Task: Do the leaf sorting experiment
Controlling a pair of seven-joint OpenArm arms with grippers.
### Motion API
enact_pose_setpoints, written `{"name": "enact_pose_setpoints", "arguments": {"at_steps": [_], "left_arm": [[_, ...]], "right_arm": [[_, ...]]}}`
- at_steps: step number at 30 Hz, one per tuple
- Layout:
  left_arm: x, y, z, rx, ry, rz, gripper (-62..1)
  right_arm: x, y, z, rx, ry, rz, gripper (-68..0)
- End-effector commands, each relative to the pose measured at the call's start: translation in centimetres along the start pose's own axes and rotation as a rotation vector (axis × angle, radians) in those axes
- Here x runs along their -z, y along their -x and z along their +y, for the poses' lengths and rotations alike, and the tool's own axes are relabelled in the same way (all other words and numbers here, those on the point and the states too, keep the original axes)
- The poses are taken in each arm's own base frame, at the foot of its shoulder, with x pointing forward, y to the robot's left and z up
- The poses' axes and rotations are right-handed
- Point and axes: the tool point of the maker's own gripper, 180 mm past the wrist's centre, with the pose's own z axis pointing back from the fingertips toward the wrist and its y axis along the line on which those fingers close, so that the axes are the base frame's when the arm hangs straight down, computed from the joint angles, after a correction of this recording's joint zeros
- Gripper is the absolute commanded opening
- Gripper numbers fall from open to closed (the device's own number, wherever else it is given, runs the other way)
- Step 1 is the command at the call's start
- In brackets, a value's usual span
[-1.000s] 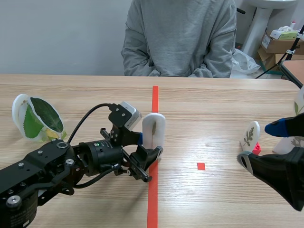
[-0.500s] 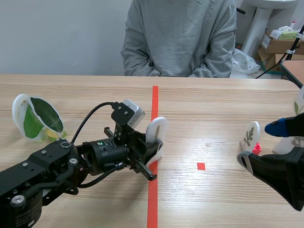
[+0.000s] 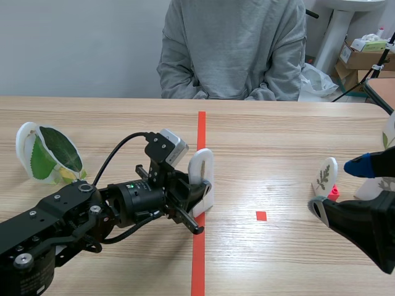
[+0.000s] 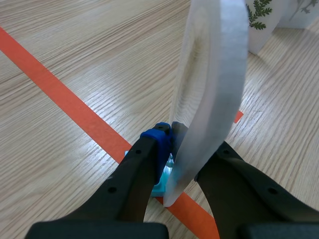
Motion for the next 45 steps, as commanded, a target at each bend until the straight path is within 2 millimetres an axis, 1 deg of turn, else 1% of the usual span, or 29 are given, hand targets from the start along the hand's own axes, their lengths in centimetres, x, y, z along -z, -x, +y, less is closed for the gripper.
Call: {"name": "enact_pose_setpoints", "arguments": {"at_steps": [1, 7, 10, 13, 15, 19, 22, 25, 28, 31, 34, 37, 45], "left_arm": [[0.2, -1.4, -0.3, 0.002, 0.011, -0.042, -55.4], [-1.3, -3.5, -0.4, 0.016, -0.015, -0.089, -55.4], [-2.6, -4.4, 0.3, 0.017, -0.054, -0.111, -55.4], [-4.3, -4.9, 2.0, -0.005, -0.121, -0.139, -55.4], [-5.6, -5.3, 3.6, -0.031, -0.178, -0.167, -55.4], [-8.5, -5.5, 7.2, -0.060, -0.302, -0.192, -55.4], [-10.8, -5.1, 10.1, -0.083, -0.408, -0.191, -55.6], [-12.8, -4.8, 12.4, -0.086, -0.496, -0.179, -56.9], [-14.5, -4.2, 14.3, -0.068, -0.582, -0.143, -56.9], [-15.7, -3.0, 15.7, -0.051, -0.647, -0.091, -56.9], [-16.7, -1.7, 16.6, -0.057, -0.687, -0.056, -56.9], [-17.5, -0.7, 17.1, -0.067, -0.712, -0.036, -56.9], [-18.5, 1.8, 17.9, -0.100, -0.772, 0.010, -56.9]], "right_arm": [[-0.1, -1.2, 0.0, -0.025, -0.009, -0.036, -9.8], [-0.1, -1.2, 0.0, -0.025, -0.009, -0.036, -9.8], [-0.1, -1.2, 0.0, -0.025, -0.009, -0.036, -9.8], [-0.1, -1.2, 0.0, -0.025, -0.009, -0.036, -9.8], [-0.1, -1.2, 0.0, -0.025, -0.009, -0.036, -9.8], [-0.1, -1.2, 0.0, -0.024, -0.009, -0.036, -9.8], [0.0, -1.3, 0.1, -0.015, -0.007, -0.043, -9.8], [0.0, -1.2, 0.1, -0.012, -0.006, -0.045, -9.8], [0.0, -1.2, 0.1, -0.012, -0.006, -0.045, -9.8], [0.0, -1.3, 0.1, -0.012, -0.006, -0.045, -9.8], [0.0, -1.3, 0.1, -0.012, -0.006, -0.045, -9.8], [0.0, -1.3, 0.1, -0.012, -0.006, -0.045, -9.8], [0.0, -1.3, 0.1, -0.012, -0.006, -0.045, -9.8]]}}
